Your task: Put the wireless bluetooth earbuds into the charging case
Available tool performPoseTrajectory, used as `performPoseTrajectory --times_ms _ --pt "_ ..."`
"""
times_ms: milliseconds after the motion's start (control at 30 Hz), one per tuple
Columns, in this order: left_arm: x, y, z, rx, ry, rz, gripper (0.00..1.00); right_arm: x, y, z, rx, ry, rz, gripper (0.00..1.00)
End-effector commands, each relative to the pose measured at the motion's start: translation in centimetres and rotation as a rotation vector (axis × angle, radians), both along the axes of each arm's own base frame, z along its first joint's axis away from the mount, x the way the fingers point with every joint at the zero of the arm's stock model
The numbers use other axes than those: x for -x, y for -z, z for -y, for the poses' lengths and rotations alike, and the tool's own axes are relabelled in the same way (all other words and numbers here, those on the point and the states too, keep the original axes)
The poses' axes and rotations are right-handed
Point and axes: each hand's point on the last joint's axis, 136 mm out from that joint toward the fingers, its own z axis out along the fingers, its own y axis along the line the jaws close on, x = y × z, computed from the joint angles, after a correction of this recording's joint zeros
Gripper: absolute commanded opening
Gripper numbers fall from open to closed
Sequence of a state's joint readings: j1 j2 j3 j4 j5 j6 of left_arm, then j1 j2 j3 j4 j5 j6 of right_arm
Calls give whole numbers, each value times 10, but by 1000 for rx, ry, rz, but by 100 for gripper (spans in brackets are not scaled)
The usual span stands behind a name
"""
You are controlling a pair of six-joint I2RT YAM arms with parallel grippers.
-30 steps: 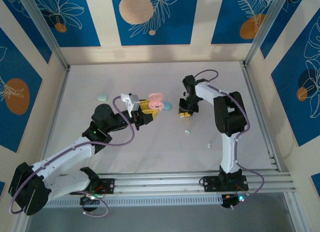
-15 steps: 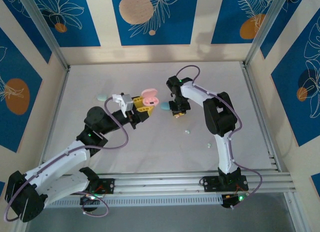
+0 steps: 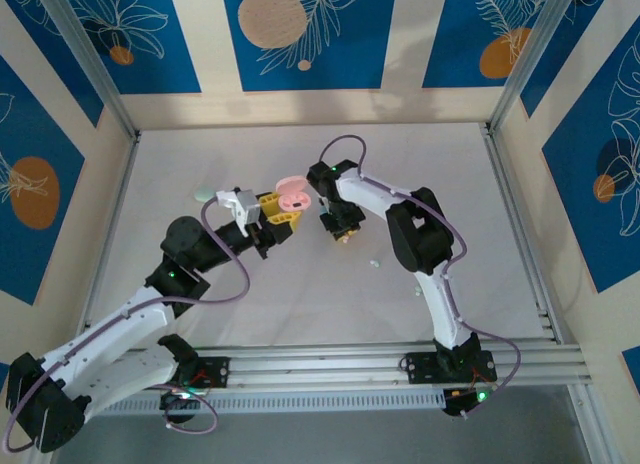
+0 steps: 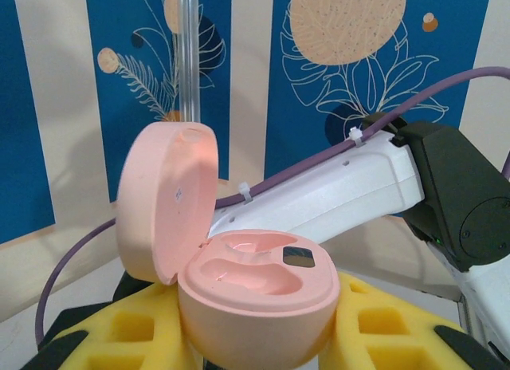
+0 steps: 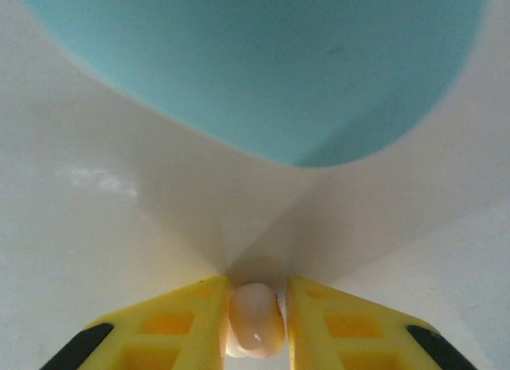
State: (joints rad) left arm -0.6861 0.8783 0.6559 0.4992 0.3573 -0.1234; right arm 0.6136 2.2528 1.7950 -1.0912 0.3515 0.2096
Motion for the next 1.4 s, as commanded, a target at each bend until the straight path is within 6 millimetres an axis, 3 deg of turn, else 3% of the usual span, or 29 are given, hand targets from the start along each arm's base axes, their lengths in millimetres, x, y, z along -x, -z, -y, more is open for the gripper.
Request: performPoseTrajectory --times_ms 0,333,567,800,967,1367 --pt "6 -11 -4 6 -10 40 32 14 2 -12 -71 13 -86 29" --pt "6 -8 -2 2 -4 30 32 10 -18 -40 -405 144 -149 34" --pt "5 -7 0 -1 -1 22 32 10 -15 -39 -568 245 -224 29" --pt "4 -6 0 -3 -1 17 32 19 -11 -29 -576 231 -249 33" --pt "2 -5 1 -2 0 11 32 22 -19 -23 -560 208 -224 29" --pt "-1 -6 6 2 10 4 32 28 -35 -38 -640 196 -218 27"
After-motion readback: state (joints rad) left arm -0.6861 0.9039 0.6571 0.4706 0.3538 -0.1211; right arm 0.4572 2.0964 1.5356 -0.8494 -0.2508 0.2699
